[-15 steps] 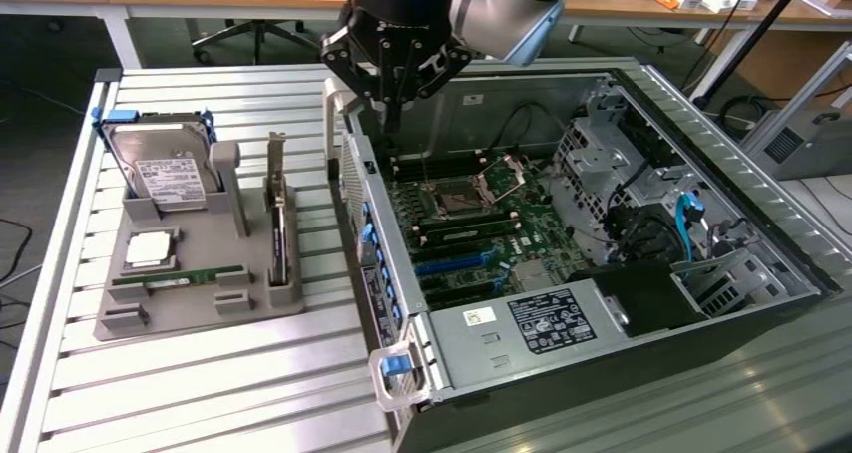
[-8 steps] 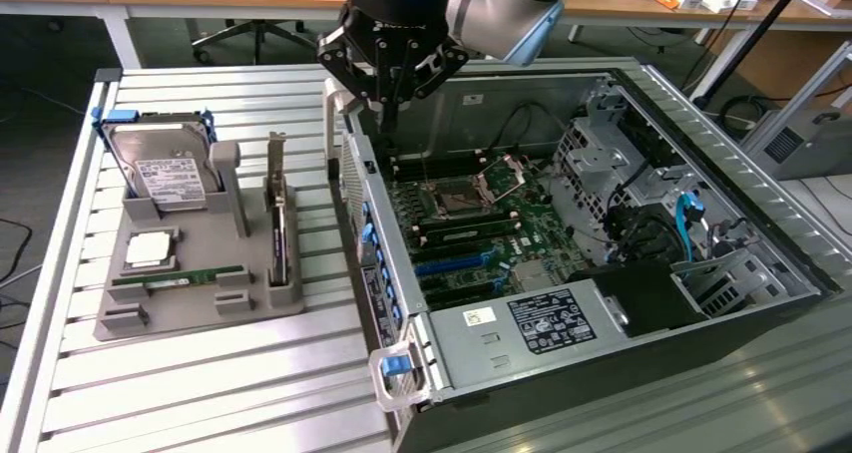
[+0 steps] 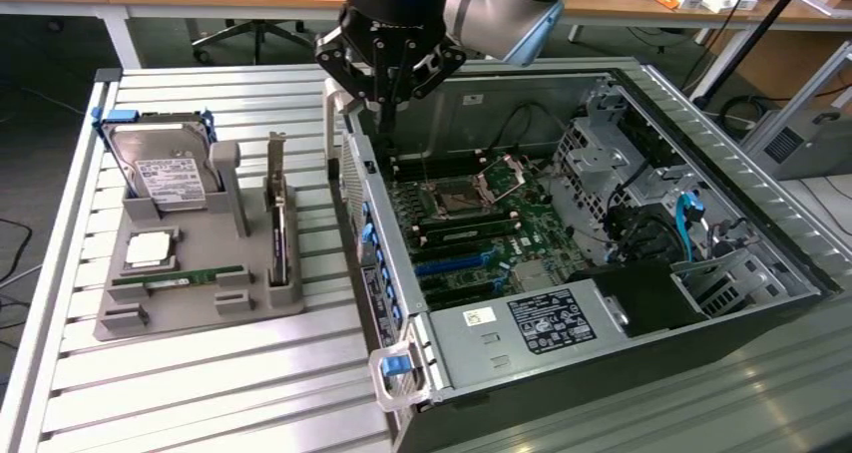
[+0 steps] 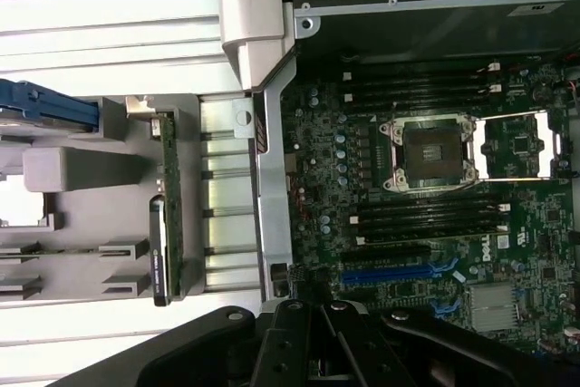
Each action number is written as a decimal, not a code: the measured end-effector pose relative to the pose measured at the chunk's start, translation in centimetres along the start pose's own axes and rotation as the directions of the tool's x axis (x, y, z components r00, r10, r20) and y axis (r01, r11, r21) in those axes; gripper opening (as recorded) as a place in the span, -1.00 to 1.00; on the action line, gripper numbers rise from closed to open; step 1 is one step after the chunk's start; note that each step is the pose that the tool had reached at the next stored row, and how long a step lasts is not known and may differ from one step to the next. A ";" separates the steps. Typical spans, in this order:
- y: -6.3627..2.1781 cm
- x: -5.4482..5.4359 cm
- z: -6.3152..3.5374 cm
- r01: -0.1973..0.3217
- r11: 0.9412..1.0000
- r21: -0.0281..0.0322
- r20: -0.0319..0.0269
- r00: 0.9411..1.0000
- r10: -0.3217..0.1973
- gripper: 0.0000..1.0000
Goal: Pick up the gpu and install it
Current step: 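Reach for the gpu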
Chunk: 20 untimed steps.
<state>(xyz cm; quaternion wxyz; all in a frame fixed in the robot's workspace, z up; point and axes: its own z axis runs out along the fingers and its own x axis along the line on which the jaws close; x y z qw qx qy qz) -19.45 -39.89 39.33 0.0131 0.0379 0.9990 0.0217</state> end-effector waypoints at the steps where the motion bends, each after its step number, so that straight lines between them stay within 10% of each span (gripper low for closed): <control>1: 0.00 0.1 0.00 0.000 1.000 0.000 0.000 1.000 0.000 -0.79; 20: -0.06 0.8 -0.03 0.000 1.000 0.000 0.000 1.000 0.000 -0.79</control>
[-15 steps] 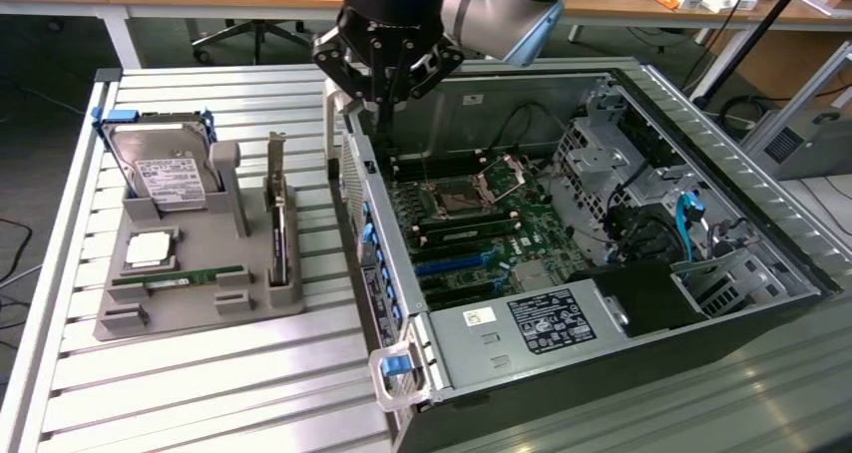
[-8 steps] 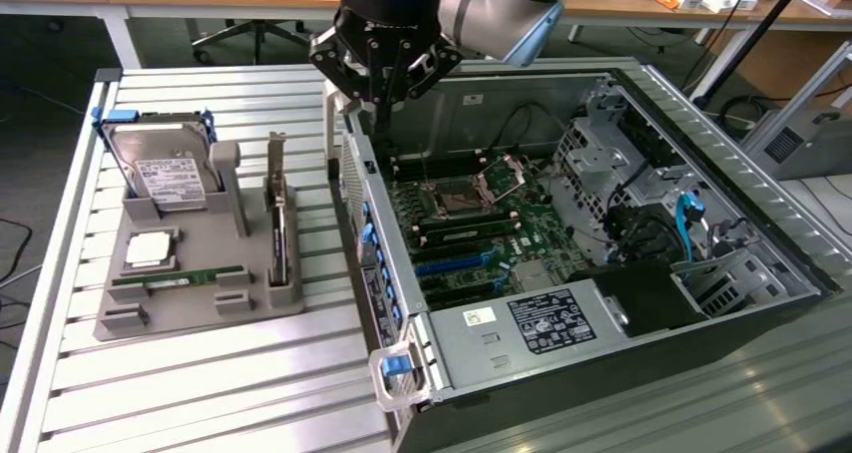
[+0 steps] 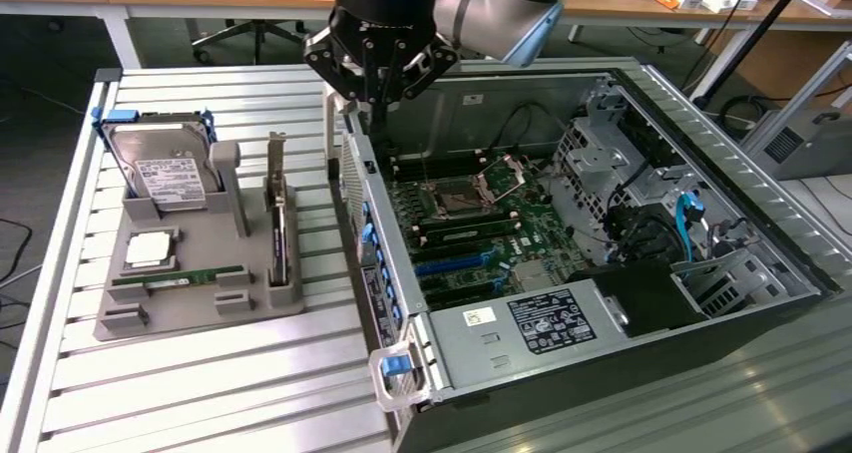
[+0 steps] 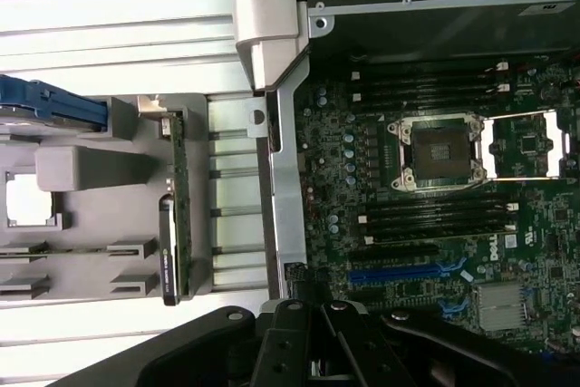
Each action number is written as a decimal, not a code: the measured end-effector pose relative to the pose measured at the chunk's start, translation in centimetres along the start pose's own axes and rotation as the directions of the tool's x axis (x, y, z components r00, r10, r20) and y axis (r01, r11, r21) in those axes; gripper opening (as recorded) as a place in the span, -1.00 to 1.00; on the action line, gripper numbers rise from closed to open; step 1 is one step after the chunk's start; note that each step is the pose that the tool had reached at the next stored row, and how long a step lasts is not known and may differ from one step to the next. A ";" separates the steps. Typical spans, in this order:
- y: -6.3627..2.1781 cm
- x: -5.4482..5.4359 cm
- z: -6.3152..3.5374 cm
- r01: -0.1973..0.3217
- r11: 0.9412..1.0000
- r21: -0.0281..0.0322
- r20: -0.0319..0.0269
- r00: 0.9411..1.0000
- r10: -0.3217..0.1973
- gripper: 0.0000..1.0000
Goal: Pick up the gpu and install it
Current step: 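Reach for the gpu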
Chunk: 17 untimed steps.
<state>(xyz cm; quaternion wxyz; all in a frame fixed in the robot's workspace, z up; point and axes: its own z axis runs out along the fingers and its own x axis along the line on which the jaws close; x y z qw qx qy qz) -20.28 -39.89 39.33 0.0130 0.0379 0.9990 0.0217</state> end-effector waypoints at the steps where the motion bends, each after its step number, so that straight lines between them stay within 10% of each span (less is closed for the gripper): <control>1: 0.00 0.0 0.00 0.000 1.000 0.000 0.000 1.000 0.000 -0.79; 17: -0.06 0.8 -0.02 0.000 1.000 0.000 0.000 1.000 0.000 -0.79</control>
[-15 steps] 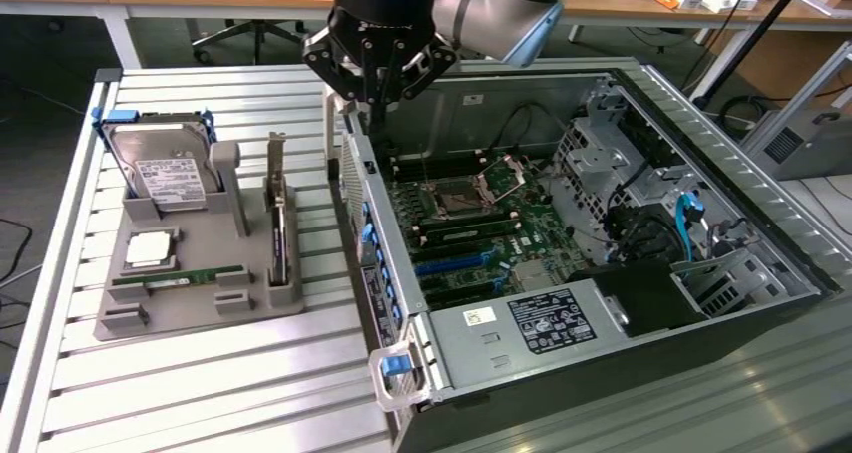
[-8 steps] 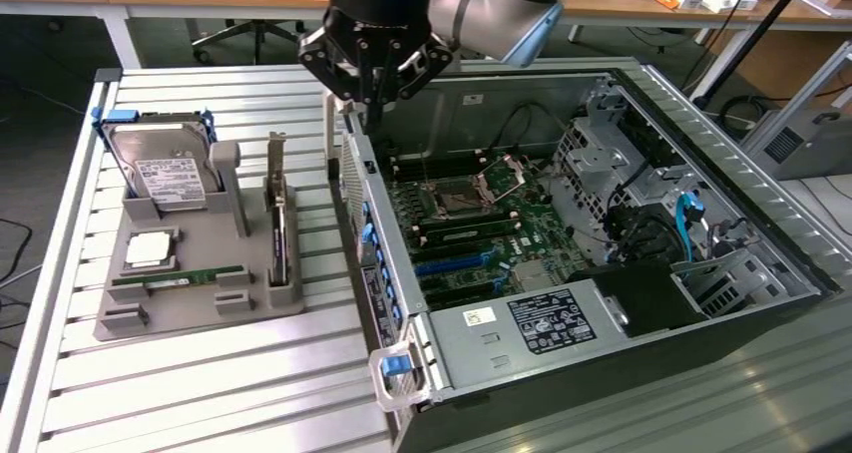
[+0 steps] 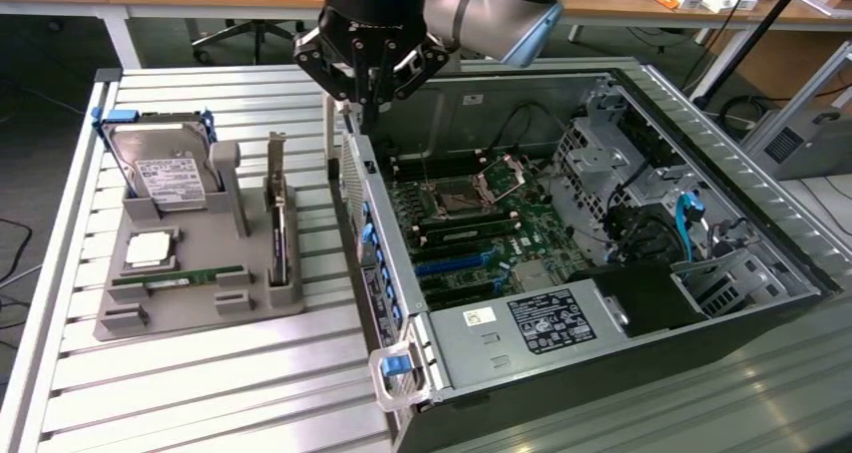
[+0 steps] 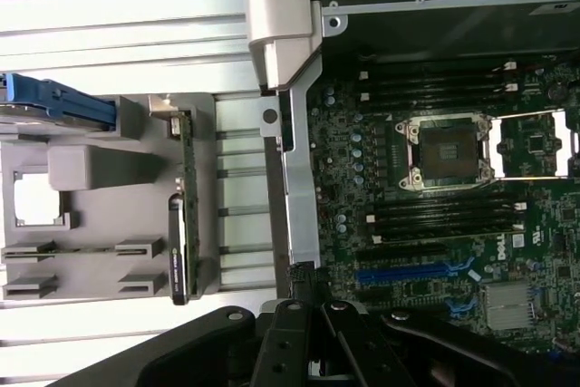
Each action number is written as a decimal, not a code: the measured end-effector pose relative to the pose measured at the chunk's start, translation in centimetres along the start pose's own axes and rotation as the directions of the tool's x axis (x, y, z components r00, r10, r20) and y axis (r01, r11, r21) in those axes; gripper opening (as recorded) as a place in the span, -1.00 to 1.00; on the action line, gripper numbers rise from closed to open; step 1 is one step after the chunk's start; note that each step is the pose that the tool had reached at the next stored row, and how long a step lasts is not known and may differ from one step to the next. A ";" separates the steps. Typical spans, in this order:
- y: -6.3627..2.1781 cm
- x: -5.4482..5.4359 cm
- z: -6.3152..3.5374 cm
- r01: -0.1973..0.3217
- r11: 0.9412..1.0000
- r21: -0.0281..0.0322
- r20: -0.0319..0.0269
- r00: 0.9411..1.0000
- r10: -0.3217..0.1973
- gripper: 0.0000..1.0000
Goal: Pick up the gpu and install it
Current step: 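Reach for the gpu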
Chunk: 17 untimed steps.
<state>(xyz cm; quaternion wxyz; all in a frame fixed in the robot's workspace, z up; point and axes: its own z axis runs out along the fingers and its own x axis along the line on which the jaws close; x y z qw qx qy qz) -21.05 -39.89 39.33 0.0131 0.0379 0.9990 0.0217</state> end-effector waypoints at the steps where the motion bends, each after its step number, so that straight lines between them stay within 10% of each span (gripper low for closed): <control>1: 0.00 0.0 0.00 0.000 1.000 0.000 0.000 1.000 0.000 -0.79; 17: -0.05 0.7 -0.02 0.000 1.000 0.000 0.000 1.000 0.000 -0.79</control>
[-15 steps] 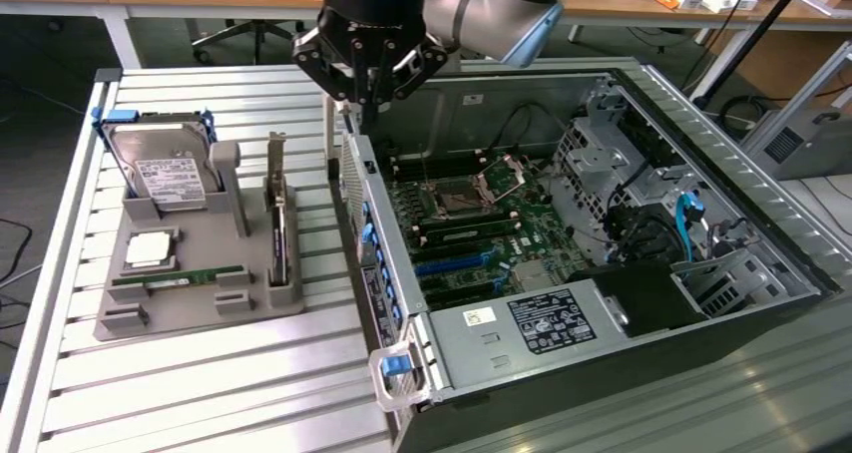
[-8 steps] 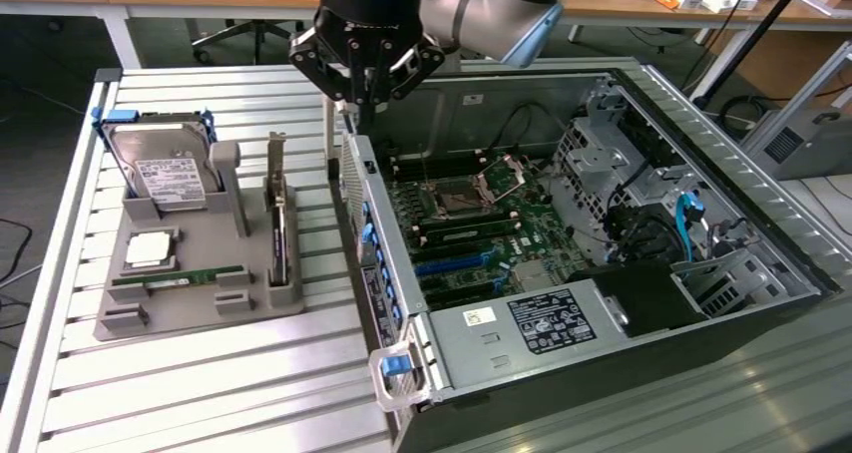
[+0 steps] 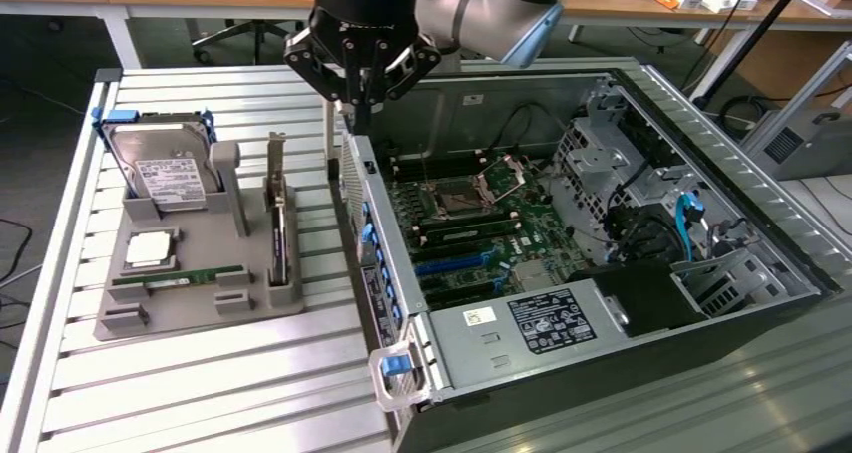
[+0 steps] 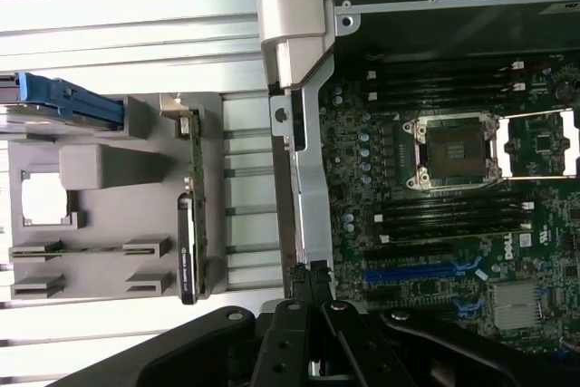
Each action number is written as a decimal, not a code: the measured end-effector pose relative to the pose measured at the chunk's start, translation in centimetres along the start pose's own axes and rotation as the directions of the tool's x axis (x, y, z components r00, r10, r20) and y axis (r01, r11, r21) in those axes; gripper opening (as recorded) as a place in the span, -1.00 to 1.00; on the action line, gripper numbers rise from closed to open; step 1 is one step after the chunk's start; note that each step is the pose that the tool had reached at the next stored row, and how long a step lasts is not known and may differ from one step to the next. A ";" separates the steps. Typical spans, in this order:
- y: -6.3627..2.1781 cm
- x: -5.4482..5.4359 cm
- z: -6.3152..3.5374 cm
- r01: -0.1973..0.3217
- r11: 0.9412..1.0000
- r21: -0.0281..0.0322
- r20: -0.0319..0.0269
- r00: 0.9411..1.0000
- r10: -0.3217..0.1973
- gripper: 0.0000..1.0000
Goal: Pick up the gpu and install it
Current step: 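Reach for the gpu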
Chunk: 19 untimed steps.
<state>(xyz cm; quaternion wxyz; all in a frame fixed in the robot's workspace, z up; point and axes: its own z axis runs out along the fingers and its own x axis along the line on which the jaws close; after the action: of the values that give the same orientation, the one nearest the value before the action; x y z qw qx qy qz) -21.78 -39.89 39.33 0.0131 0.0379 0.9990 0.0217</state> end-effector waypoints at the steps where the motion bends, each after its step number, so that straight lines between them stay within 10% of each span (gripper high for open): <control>1: 0.00 0.1 0.00 0.000 1.000 0.000 0.000 1.000 0.000 -0.79; 19: -0.06 0.8 -0.02 0.000 1.000 0.000 0.000 1.000 0.000 -0.79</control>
<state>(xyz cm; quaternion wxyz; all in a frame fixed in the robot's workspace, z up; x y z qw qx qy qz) -22.55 -39.89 39.33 0.0131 0.0379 0.9990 0.0217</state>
